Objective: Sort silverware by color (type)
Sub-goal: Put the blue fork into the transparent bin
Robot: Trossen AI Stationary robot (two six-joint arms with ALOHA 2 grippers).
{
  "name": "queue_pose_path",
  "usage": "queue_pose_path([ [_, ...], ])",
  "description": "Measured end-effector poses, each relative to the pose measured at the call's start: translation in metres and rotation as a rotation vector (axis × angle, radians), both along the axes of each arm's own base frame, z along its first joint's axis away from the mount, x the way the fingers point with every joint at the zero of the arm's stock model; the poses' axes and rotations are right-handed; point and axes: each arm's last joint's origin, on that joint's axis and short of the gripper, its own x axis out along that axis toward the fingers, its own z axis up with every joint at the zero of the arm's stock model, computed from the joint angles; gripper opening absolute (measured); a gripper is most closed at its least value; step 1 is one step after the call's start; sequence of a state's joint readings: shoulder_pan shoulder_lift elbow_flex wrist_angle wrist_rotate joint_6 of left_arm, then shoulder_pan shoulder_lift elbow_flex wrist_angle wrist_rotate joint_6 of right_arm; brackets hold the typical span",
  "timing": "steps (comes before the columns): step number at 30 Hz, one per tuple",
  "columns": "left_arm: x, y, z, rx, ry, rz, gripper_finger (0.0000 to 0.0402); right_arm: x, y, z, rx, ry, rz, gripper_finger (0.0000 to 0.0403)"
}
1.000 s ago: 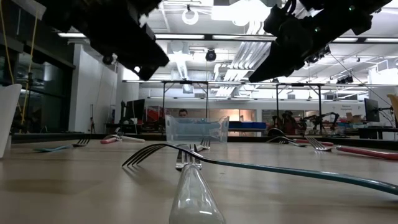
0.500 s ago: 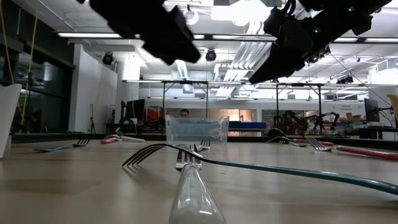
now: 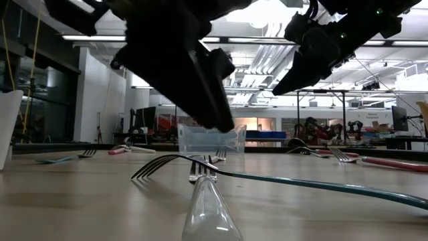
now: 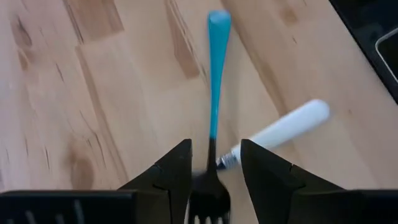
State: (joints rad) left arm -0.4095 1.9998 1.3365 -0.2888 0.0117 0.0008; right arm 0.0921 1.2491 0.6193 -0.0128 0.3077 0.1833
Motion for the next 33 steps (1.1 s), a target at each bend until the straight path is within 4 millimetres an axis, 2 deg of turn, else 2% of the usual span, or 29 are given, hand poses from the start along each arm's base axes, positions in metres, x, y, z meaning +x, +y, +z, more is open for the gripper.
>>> queue_pose_path([
  [5,0.008,-0.003,-0.007,0.038,-0.013,-0.041,0.0131,0.0,0.0,0.0,-0.001,0.002,0.0,0.0002],
  [12,0.011,0.001,-0.011,0.055,-0.007,-0.011,0.0131,0.0,0.0,0.0,-0.003,0.003,0.002,0.0002],
  [17,0.013,0.0,-0.025,0.065,0.009,-0.017,0.0131,0.0,0.0,0.0,-0.004,0.002,0.002,0.0002],
  [21,0.015,-0.001,-0.028,0.06,0.005,-0.028,0.0131,0.0,0.0,0.0,-0.004,0.0,0.002,0.0002],
  [33,0.016,0.001,-0.029,0.073,0.006,-0.038,0.0131,0.0,0.0,0.0,-0.007,-0.001,0.003,0.0002],
])
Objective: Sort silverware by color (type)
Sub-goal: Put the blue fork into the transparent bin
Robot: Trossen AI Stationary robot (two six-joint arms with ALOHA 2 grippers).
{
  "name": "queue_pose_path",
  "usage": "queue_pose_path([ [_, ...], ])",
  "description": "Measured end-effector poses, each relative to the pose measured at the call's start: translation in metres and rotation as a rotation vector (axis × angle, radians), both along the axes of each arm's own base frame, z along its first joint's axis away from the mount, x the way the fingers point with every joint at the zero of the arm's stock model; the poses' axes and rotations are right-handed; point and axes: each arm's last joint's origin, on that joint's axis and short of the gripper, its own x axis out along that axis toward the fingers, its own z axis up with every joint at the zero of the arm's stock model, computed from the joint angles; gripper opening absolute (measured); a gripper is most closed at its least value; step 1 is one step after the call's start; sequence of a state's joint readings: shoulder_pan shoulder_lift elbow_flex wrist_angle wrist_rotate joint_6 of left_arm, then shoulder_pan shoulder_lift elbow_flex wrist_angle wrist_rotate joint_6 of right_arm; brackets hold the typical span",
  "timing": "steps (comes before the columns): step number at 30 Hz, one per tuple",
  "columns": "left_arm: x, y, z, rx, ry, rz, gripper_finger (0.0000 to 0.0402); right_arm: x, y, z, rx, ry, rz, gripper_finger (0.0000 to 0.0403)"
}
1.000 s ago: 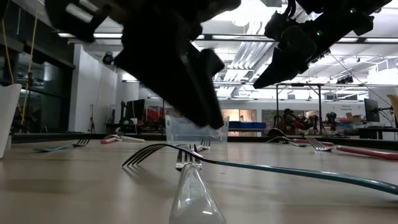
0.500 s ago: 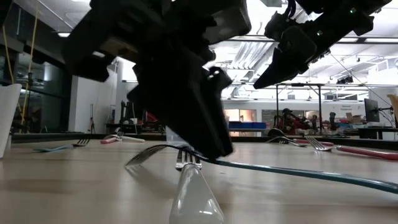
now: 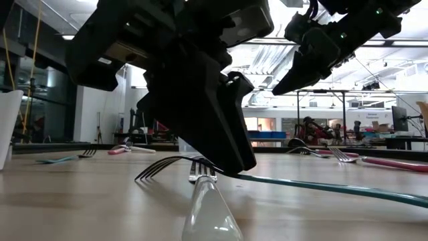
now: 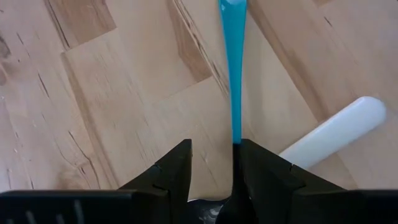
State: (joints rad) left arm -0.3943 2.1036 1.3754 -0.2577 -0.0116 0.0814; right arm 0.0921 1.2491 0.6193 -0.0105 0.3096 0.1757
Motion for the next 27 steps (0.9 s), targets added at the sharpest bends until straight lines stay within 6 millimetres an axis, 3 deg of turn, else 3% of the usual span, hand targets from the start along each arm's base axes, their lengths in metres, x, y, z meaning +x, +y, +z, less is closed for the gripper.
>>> queue_pose_path([
  [11,0.011,0.003,0.017,-0.029,0.028,0.024,0.0132,0.0,0.0,0.0,0.0,0.001,0.001,0.0002],
  [23,0.01,0.002,-0.003,-0.006,0.094,0.044,0.013,0.0,0.0,0.0,-0.002,-0.001,0.004,0.0002],
  [27,0.01,0.002,-0.004,0.012,0.084,0.051,0.0107,0.0,0.0,0.001,-0.002,-0.006,0.004,0.0002],
])
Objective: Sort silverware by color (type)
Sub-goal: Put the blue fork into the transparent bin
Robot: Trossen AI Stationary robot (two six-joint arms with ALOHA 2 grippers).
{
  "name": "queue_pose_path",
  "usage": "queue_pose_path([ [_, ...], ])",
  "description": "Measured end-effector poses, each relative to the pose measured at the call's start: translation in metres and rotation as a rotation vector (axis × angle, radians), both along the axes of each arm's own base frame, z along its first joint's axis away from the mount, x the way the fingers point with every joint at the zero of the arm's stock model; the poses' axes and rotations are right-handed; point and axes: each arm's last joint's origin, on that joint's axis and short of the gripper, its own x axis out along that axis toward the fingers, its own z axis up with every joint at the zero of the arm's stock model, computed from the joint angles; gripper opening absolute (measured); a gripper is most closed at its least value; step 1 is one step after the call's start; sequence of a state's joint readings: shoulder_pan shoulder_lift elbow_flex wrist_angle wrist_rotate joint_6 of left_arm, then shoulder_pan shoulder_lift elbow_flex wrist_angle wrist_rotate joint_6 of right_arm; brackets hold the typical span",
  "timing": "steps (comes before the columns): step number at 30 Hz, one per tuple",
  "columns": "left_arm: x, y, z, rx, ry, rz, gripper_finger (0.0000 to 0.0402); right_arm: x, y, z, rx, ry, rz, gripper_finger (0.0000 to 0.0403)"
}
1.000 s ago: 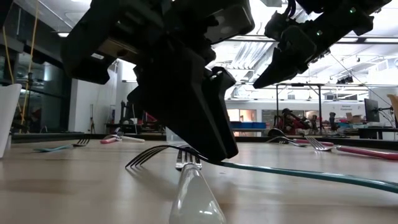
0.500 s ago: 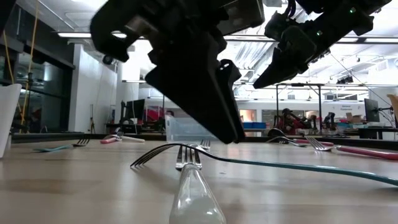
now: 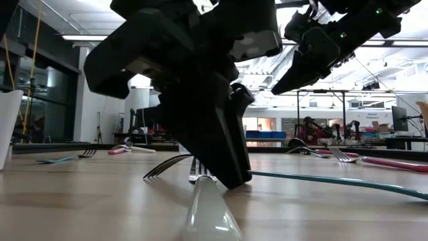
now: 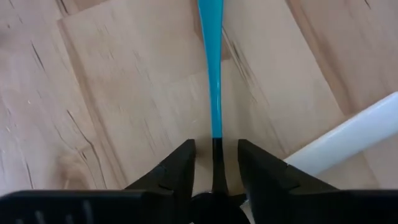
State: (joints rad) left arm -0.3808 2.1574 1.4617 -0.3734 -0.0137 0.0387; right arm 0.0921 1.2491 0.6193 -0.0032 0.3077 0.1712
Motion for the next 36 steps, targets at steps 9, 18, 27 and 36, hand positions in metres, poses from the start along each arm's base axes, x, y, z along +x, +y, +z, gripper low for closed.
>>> queue_pose_path([
  [9,0.005,0.003,0.01,0.051,0.005,-0.005,0.0012,0.0,0.0,0.0,0.0,0.001,0.0,0.0002],
  [18,-0.006,0.031,0.06,0.085,0.005,0.199,0.0008,-0.001,0.0,-0.001,-0.027,0.026,0.012,0.0002],
  [27,-0.06,0.09,0.084,0.043,-0.029,0.561,0.0008,-0.014,-0.003,0.008,-0.114,0.053,-0.014,0.0001],
  [36,-0.112,0.149,0.097,-0.133,-0.243,0.876,0.0007,-0.016,-0.002,-0.007,0.045,-0.146,-0.02,0.0001],
])
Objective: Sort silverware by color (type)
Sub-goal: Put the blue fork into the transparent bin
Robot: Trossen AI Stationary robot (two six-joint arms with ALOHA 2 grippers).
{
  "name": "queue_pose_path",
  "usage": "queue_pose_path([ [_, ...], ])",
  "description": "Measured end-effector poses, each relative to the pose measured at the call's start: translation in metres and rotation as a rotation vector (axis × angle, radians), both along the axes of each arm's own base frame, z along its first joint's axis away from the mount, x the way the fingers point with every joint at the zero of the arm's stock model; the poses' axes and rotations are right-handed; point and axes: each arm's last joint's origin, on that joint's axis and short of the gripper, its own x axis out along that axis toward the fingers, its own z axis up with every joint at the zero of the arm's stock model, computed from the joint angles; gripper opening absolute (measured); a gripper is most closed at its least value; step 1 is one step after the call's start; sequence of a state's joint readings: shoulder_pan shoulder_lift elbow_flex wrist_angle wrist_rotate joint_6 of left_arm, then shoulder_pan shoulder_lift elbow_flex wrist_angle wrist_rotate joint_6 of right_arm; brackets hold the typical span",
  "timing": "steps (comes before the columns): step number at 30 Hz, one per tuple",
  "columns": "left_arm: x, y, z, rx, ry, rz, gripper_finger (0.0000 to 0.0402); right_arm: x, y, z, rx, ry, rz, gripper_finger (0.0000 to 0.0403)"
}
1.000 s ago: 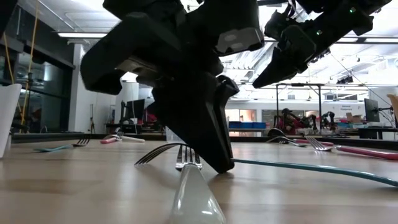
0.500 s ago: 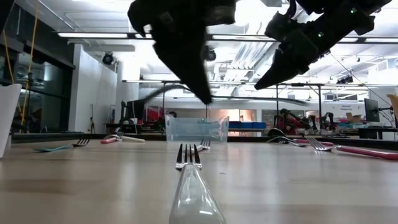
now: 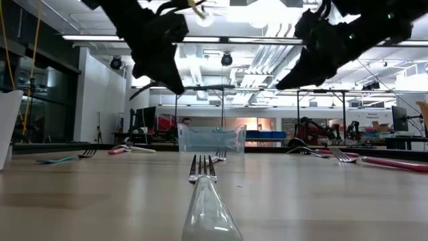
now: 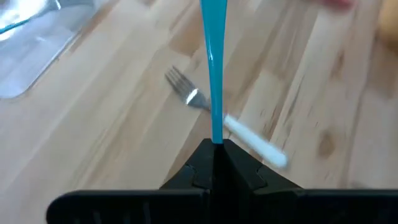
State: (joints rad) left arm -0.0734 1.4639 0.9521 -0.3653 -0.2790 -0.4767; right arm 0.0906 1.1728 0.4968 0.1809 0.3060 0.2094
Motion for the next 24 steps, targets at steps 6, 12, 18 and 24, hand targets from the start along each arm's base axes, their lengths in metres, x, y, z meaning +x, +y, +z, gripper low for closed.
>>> queue_pose_path([
  [6,0.001,0.015,-0.006,-0.12,-0.31,-0.007,0.0007,0.008,0.002,-0.016,0.043,-0.186,0.002,0.0032],
  [12,0.006,0.031,-0.002,-0.159,-0.643,-0.004,0.0007,0.031,0.006,-0.012,-0.02,-0.221,0.022,0.0113],
  [18,0.008,0.048,0.0,-0.096,-0.806,0.108,0.0007,0.066,0.018,-0.002,-0.057,-0.264,0.017,0.0168],
  [24,0.016,0.052,-0.001,-0.042,-0.925,0.171,0.0007,0.1,0.03,0.004,-0.194,-0.255,-0.109,0.0179],
])
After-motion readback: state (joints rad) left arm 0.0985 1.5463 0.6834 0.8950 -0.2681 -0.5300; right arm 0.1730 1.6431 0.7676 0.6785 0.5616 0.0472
